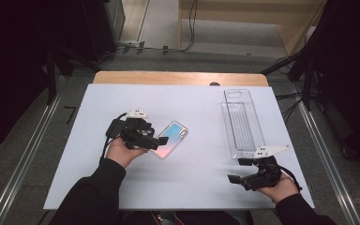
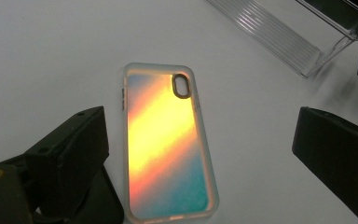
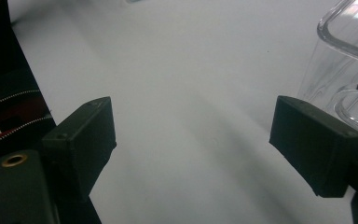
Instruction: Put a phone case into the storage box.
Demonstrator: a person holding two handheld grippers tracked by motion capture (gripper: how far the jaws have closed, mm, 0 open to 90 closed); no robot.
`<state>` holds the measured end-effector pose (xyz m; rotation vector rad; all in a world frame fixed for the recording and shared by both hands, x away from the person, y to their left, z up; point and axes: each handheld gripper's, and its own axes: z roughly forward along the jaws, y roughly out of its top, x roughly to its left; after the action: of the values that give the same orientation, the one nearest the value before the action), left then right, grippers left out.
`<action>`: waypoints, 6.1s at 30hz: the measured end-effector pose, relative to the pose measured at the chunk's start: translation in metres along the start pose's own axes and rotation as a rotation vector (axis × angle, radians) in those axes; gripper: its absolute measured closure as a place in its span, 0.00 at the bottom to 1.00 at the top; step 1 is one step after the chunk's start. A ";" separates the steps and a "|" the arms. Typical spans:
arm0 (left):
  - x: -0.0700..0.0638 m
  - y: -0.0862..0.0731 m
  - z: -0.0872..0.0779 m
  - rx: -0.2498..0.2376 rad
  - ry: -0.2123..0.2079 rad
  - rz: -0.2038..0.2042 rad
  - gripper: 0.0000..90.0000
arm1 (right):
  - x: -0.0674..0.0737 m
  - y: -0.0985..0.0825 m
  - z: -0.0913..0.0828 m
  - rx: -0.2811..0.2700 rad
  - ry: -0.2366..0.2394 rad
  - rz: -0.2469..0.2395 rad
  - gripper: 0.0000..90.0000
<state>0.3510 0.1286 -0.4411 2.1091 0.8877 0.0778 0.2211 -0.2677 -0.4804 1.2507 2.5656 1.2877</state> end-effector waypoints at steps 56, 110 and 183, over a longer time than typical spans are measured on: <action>-0.002 -0.020 0.081 0.068 0.163 0.061 0.07 | 0.001 0.000 0.000 0.002 0.004 -0.005 0.14; -0.034 -0.002 0.027 -0.013 0.043 -0.084 0.20 | 0.014 0.016 0.000 -0.103 0.021 0.066 0.14; -0.096 -0.057 0.038 -0.369 0.151 -0.176 0.19 | 0.022 0.121 0.075 -0.096 0.095 0.421 0.42</action>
<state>0.2602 0.0675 -0.4835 1.6929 1.0561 0.2900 0.3104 -0.1614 -0.4414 1.8188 2.3411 1.5460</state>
